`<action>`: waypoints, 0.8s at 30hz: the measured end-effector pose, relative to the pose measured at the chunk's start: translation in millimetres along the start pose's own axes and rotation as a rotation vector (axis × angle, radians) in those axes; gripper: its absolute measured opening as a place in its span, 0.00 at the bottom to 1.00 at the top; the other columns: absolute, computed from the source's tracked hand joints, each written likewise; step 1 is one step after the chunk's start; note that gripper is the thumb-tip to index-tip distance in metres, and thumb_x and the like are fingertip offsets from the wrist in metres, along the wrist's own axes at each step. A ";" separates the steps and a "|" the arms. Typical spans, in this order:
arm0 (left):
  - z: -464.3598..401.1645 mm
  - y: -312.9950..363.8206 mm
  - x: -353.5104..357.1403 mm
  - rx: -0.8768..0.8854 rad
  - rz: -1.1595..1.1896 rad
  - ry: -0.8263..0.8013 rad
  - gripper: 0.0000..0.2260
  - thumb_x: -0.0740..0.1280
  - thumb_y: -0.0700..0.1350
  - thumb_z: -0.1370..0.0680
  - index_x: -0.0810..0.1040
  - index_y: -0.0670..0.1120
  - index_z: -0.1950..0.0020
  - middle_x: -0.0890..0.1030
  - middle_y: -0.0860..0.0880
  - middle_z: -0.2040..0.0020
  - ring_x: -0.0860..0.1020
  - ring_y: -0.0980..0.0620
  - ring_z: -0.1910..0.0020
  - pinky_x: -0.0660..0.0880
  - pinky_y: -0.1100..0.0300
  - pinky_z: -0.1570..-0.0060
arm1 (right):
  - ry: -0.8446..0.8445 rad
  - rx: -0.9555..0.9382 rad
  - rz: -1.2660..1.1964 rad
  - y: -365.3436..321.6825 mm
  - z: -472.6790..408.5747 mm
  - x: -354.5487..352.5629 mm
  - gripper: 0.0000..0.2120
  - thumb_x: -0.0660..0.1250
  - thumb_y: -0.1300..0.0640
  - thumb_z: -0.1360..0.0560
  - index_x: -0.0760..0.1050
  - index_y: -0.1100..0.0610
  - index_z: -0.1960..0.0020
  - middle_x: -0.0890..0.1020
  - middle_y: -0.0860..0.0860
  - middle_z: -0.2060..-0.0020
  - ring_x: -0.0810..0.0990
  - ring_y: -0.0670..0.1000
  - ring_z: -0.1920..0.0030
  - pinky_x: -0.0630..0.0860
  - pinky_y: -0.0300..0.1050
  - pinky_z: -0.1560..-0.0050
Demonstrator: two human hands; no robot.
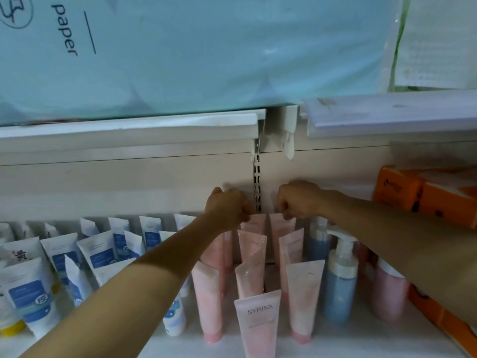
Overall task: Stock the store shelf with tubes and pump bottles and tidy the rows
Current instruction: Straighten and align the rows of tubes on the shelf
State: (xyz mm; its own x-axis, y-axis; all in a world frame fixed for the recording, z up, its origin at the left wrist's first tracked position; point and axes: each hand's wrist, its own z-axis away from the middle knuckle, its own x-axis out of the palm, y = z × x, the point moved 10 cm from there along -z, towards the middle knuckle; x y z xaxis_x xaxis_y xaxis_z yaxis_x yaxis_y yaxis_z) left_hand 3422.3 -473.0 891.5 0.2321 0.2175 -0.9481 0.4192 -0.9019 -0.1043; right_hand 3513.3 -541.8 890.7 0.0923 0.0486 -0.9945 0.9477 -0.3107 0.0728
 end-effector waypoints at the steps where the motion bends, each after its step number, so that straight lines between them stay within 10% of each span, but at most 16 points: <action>1: 0.3 -0.5 0.3 -0.005 0.001 -0.001 0.07 0.65 0.49 0.22 0.82 0.56 0.48 0.79 0.58 0.49 0.74 0.55 0.45 0.60 0.58 0.44 | 0.004 -0.004 0.005 -0.2 0.0 -0.3 0.04 0.74 0.58 0.29 0.83 0.53 0.55 0.84 0.49 0.57 0.80 0.50 0.56 0.78 0.48 0.51; 17: 52.6 -5.3 -27.0 0.109 0.332 0.099 0.11 0.68 0.55 0.23 0.81 0.58 0.42 0.83 0.62 0.48 0.77 0.63 0.46 0.66 0.52 0.34 | 0.071 -0.149 -0.185 -8.2 59.8 -26.3 0.10 0.70 0.43 0.27 0.82 0.46 0.49 0.82 0.38 0.54 0.79 0.39 0.53 0.72 0.41 0.46; 24: 53.3 14.2 -13.6 0.115 0.133 0.018 0.13 0.67 0.57 0.23 0.80 0.59 0.40 0.81 0.62 0.46 0.70 0.60 0.47 0.59 0.59 0.42 | 0.044 -0.193 -0.013 -28.5 57.0 -10.3 0.08 0.72 0.46 0.28 0.83 0.47 0.51 0.83 0.41 0.58 0.78 0.42 0.57 0.63 0.42 0.47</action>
State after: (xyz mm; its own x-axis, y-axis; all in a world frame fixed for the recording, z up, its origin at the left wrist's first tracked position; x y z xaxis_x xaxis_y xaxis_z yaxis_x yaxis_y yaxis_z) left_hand 3378.3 -508.7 886.9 0.2950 0.0992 -0.9503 0.2807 -0.9597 -0.0130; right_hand 3467.9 -587.5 894.6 0.0894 0.0945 -0.9915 0.9895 -0.1222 0.0775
